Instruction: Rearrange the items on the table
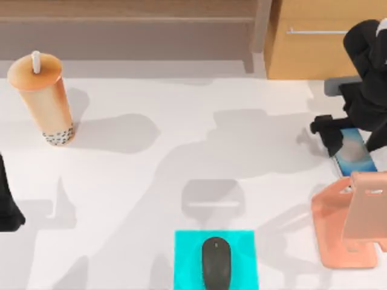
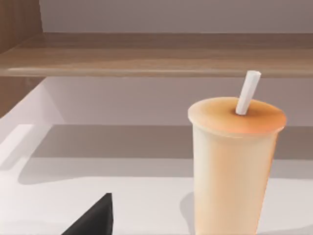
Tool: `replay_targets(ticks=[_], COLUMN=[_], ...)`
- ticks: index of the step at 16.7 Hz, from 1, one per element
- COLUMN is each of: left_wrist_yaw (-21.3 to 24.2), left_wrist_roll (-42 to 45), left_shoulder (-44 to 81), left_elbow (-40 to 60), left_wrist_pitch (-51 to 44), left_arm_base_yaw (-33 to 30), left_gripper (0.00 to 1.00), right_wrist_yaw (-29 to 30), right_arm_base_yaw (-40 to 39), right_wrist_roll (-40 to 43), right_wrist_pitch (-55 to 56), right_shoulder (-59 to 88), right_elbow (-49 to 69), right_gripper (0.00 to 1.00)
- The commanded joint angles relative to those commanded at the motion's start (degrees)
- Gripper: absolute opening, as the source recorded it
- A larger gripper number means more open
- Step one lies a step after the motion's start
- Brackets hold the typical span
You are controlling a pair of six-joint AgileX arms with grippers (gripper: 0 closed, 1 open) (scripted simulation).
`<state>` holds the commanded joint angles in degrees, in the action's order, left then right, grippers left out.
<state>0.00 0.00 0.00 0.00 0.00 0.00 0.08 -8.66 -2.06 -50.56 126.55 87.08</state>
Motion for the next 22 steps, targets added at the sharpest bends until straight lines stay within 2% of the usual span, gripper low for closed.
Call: replay_targets(ticks=[18, 22], left_wrist_yaw=[0.0, 0.0], left_wrist_roll=[0.0, 0.0], left_shoulder=[0.0, 0.0], left_elbow=[0.0, 0.0], left_wrist_pitch=[0.0, 0.0], left_arm_base_yaw=[0.0, 0.0], left_gripper=[1.0, 1.0], right_wrist_yaw=[0.1, 3.4], right_arm_base_yaw=[0.0, -4.9], right_wrist_roll=[0.0, -0.8], right_wrist_pitch=[-6.2, -4.4], right_shoulder=[-3.6, -9.4], right_elbow=[3.7, 3.0], right_gripper=[0.0, 0.0])
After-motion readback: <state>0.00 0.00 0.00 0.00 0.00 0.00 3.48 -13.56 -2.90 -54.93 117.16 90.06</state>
